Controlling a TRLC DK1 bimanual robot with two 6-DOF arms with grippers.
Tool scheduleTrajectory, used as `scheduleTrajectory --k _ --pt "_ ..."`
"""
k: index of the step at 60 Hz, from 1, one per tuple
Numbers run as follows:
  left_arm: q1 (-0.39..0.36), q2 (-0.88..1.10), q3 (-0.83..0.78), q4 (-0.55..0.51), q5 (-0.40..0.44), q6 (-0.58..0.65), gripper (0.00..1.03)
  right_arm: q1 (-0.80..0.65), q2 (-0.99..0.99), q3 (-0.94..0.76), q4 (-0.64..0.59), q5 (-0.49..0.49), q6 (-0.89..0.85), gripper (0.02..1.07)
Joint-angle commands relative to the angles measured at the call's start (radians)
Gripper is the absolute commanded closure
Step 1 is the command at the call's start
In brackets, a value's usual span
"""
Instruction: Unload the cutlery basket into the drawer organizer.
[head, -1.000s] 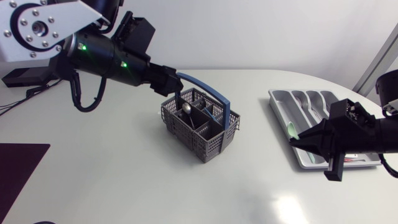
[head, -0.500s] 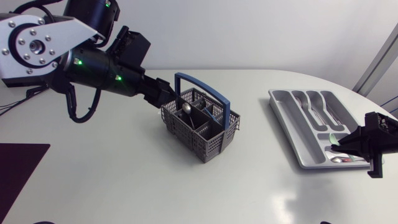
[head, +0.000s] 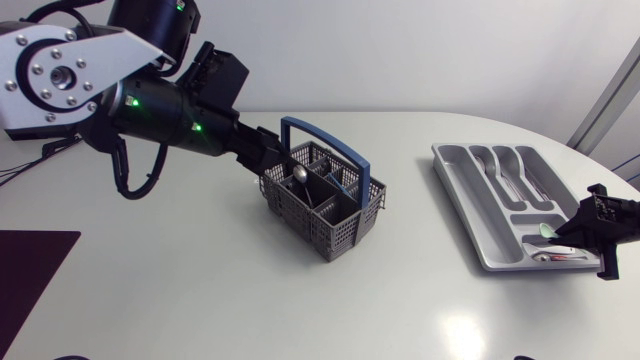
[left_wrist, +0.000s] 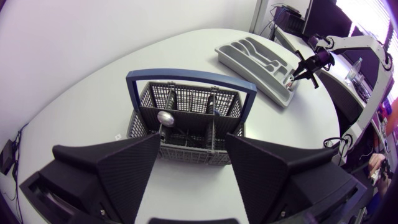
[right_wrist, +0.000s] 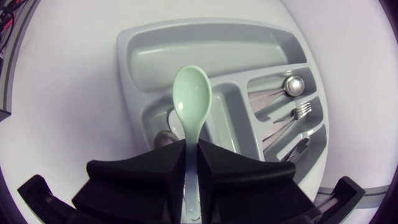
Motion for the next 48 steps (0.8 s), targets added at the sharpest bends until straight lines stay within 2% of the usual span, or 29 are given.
scheduleTrajectory --k 1,13,27,30,32,34,48 --pt "-0.007 0.0 -0.028 0.011 -0.011 0.017 0.29 -0.007 0.054 0.028 0.019 0.033 -0.049 1.01" --pt "0.004 -0.005 -0.04 0.014 -0.015 0.02 0.29 -0.009 0.098 0.023 0.071 0.139 -0.09 1.01" --pt "0.002 -0.006 -0.05 0.019 -0.022 0.023 0.29 -0.015 0.08 0.005 0.074 0.144 -0.095 0.99" --pt "0.004 -0.008 -0.054 0.022 -0.022 0.025 0.29 -0.01 0.077 0.002 0.076 0.148 -0.07 0.87" --pt "0.004 -0.009 -0.054 0.023 -0.022 0.025 0.29 -0.004 0.065 -0.017 0.105 0.154 -0.046 0.54" --pt "0.004 -0.009 -0.056 0.023 -0.023 0.025 0.27 -0.004 0.063 -0.02 0.112 0.154 -0.034 0.06" --pt "0.004 -0.012 -0.06 0.025 -0.026 0.025 0.27 -0.007 0.014 -0.02 0.097 0.122 0.012 0.07"
